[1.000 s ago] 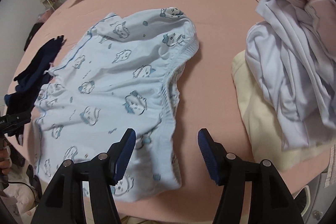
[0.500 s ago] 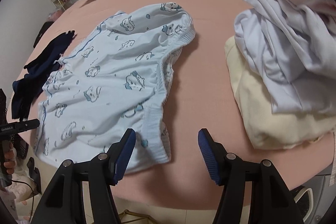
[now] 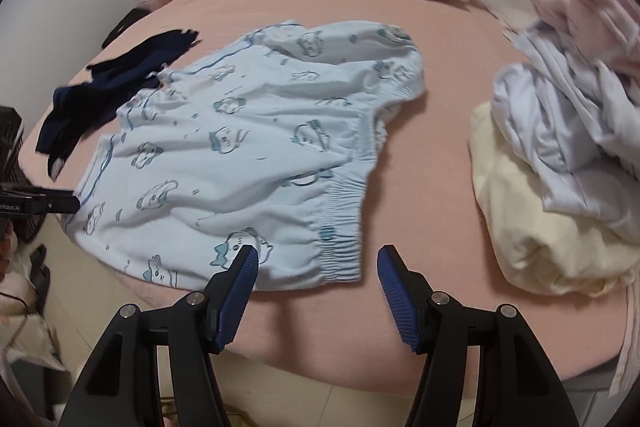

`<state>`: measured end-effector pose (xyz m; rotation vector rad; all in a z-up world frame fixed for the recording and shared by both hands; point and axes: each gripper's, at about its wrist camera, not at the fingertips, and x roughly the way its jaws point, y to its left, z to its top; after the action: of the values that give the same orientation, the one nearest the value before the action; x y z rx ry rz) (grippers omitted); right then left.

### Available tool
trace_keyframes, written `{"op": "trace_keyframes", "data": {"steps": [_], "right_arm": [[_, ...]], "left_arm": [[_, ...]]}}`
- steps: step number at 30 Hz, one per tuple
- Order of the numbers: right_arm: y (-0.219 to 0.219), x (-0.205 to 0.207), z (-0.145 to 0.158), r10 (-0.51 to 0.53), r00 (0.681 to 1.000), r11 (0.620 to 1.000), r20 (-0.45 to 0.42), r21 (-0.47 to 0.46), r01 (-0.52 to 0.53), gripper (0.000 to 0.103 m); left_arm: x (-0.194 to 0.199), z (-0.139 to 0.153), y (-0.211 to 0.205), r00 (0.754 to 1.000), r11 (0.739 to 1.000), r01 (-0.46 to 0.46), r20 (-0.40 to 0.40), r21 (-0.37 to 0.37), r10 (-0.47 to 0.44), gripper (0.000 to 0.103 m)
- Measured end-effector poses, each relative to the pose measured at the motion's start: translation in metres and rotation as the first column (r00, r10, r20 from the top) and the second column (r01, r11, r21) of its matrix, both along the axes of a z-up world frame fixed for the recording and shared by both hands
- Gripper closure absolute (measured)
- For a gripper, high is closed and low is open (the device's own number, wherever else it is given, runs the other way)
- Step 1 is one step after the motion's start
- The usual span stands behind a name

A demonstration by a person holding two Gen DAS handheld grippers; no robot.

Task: Fold clothes
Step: 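Grasp the light-blue pajama hem edge with the left gripper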

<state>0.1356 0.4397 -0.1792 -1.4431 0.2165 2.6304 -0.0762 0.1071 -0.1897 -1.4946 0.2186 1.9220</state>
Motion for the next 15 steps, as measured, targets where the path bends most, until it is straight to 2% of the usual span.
{"op": "trace_keyframes", "data": {"steps": [6,15], "right_arm": [[-0.015,0.002,-0.006,0.069,0.998,0.994,-0.002,0.081,-0.069,0.041],[-0.015,0.008,-0.022,0.086,0.996,0.991,-0.010,0.099,-0.085,0.041]], "left_arm": [[0.016,-0.002,-0.007,0.996,0.998,0.058,-0.072,0.011,-0.057,0.051],[0.030,-0.007,-0.005,0.976,0.991,0.129,-0.175,-0.032,-0.133,0.051]]}}
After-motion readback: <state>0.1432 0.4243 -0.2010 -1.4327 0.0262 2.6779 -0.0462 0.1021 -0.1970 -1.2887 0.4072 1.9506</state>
